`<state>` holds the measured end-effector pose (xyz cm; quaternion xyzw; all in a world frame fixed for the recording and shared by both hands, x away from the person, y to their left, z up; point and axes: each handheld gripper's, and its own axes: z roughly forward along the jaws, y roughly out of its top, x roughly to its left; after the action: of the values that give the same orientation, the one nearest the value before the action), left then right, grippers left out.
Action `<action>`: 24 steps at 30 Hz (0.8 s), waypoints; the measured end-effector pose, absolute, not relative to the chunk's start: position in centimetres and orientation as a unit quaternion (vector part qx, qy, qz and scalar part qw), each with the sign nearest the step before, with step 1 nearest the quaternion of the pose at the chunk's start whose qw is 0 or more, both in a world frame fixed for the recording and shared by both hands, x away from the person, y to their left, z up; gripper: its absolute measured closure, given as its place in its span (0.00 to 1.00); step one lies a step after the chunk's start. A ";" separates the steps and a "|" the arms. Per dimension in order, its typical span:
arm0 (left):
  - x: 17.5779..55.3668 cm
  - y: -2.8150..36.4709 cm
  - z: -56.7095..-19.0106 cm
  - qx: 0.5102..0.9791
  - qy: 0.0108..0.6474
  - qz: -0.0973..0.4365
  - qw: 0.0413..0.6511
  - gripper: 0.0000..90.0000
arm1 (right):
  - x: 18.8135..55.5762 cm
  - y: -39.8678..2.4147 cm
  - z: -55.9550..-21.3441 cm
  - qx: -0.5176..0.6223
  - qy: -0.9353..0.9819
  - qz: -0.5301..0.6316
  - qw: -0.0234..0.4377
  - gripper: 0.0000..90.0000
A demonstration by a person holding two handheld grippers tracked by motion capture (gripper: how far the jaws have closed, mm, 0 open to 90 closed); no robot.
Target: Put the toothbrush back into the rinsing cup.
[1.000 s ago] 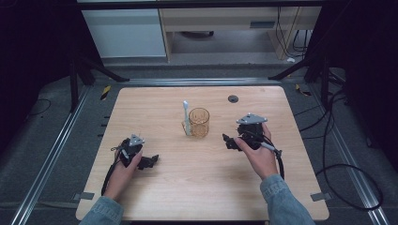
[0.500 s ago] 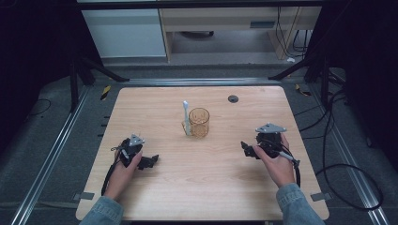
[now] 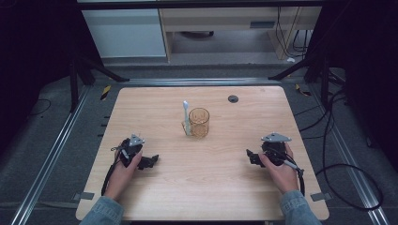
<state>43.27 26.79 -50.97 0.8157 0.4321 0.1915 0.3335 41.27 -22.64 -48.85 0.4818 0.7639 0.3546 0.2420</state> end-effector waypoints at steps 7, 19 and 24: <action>43.3 26.8 -51.0 0.816 0.432 0.192 0.334 0.00 | 42.0 -23.5 -49.7 0.498 0.754 0.357 0.237 0.11; 43.3 26.8 -51.0 0.816 0.432 0.192 0.334 0.00 | 43.0 -23.0 -51.2 0.515 0.747 0.357 0.222 0.10; 43.3 26.8 -51.0 0.816 0.432 0.192 0.333 0.00 | 43.1 -22.7 -51.3 0.517 0.748 0.352 0.221 0.10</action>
<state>43.27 26.79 -50.97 0.8157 0.4321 0.1916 0.3335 43.07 -22.69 -51.26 0.5169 0.7485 0.3521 0.2207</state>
